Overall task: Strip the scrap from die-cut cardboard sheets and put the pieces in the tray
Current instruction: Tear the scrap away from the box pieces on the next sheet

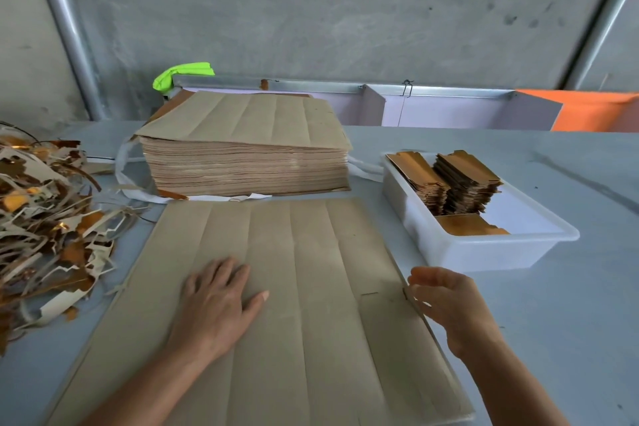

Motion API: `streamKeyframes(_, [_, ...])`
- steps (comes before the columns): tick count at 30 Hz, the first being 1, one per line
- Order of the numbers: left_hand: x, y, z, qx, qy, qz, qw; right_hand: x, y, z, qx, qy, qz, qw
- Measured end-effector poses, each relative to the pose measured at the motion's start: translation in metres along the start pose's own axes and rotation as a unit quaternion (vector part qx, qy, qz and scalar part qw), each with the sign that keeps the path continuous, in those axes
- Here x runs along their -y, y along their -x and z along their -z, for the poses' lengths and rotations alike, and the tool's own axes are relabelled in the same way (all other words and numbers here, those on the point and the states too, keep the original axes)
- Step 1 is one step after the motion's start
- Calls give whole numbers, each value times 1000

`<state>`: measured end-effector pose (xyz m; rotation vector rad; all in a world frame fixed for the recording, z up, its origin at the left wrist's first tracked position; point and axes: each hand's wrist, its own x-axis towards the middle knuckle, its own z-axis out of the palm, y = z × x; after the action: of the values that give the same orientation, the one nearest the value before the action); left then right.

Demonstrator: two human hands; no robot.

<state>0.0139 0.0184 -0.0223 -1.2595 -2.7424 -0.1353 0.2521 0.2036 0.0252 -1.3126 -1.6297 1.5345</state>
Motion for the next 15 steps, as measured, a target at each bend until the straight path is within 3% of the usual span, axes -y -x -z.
streamKeyframes(6, [-1,0,3,9,-3,-4,1000,-2,1,10,4,23,-7,1000])
streamKeyframes(12, [-2,4,7,-16,-8,-29,999,22,-3,10,62,21,-20,998])
streamKeyframes(15, [-21,8,15,-83,90,-57,991,35,-6,4,97,7,-35,995])
